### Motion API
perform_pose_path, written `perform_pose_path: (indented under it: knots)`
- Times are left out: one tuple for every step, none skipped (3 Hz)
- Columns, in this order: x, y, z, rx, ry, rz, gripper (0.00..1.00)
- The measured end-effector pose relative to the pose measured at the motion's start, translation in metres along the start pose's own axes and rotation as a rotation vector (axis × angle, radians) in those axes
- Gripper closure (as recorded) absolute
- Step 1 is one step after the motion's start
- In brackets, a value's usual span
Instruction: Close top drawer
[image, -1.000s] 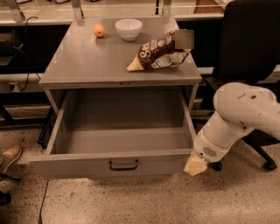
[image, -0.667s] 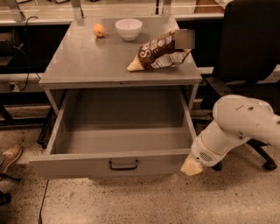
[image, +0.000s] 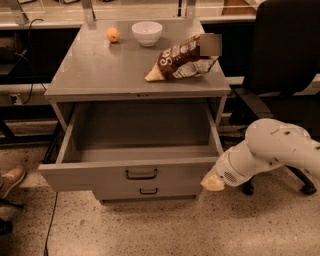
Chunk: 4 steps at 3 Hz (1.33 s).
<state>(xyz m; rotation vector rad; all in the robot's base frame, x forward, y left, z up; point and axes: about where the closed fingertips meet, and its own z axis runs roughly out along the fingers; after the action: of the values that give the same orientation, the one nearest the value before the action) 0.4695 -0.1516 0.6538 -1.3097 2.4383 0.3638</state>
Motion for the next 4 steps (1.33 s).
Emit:
perform_pose_path:
  knots:
    - [-0.002, -0.001, 0.002, -0.003, -0.006, -0.006, 1.0]
    - [-0.011, -0.008, 0.011, -0.015, -0.034, -0.036, 1.0]
    - [-0.026, -0.019, 0.022, -0.012, -0.064, -0.07, 1.0]
    - [-0.069, -0.048, 0.052, -0.036, -0.142, -0.113, 1.0]
